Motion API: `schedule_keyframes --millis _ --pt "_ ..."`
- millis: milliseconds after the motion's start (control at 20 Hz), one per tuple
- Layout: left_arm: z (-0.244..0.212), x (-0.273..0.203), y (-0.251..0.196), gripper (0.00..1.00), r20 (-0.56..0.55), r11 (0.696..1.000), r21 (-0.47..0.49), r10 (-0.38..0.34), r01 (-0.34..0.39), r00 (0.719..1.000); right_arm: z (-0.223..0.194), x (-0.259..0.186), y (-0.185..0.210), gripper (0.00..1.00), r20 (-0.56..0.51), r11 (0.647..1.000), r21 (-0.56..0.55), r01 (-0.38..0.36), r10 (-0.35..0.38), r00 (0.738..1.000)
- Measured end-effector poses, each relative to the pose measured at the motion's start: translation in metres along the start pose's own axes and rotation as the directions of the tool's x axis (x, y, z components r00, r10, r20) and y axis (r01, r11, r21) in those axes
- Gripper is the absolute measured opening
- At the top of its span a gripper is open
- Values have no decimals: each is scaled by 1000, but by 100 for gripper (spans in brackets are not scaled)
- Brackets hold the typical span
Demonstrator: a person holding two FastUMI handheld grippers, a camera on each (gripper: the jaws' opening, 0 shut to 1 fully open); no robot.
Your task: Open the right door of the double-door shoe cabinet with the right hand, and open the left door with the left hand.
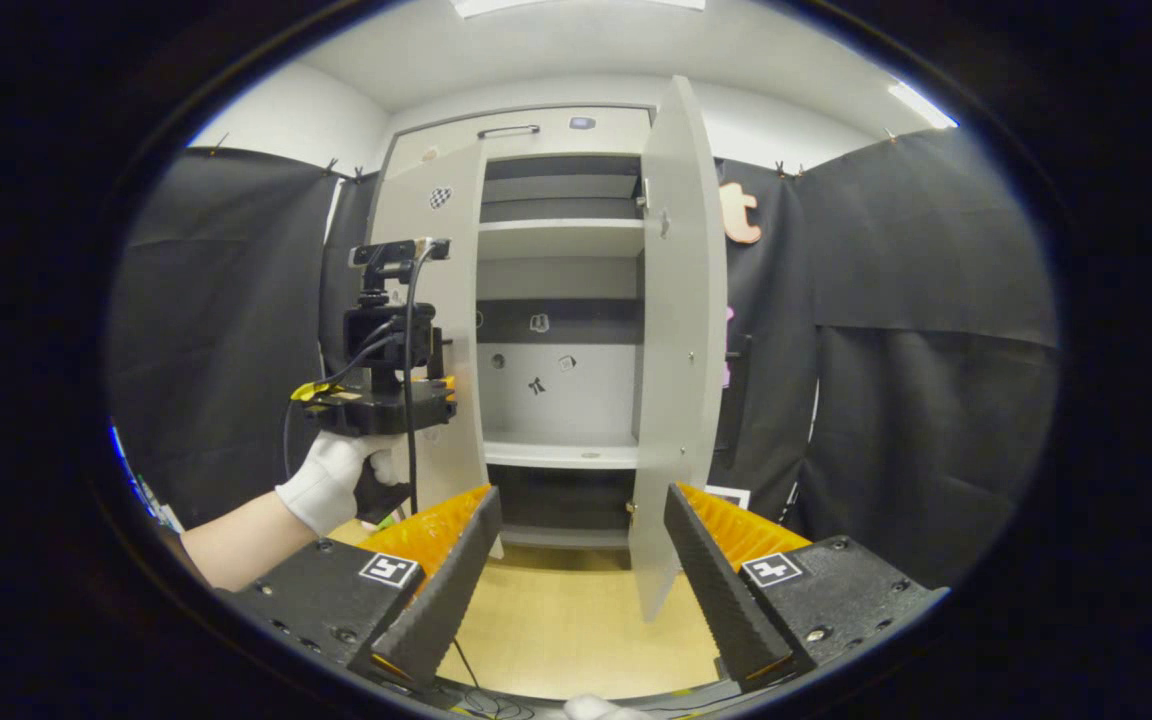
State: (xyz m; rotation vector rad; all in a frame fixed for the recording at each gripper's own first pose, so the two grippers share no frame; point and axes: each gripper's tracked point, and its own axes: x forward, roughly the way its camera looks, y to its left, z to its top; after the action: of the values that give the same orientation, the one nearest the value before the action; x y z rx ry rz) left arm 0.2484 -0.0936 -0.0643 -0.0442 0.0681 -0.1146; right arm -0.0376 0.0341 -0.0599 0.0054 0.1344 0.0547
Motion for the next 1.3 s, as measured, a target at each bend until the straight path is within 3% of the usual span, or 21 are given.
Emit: schedule_keyframes --millis 800,1150,1200,1250,1300 --pt "-6 -89 74 4 2 1000 12 19 -19 1000 -11 11 58 100 -17 990 7 -142 142 990" --pt "-10 -106 119 0 16 997 -8 72 -72 997 -15 19 80 100 -29 983 4 -182 182 983" --pt "-12 -108 127 8 12 997 2 80 -80 997 -15 20 84 100 -35 982 4 -190 190 981" --pt "-13 -110 134 0 12 996 6 89 -89 996 -17 20 87 100 -37 980 4 -197 197 980" --pt "-12 -112 142 8 12 995 12 96 -96 995 -16 21 90 100 -36 980 3 -200 200 979"
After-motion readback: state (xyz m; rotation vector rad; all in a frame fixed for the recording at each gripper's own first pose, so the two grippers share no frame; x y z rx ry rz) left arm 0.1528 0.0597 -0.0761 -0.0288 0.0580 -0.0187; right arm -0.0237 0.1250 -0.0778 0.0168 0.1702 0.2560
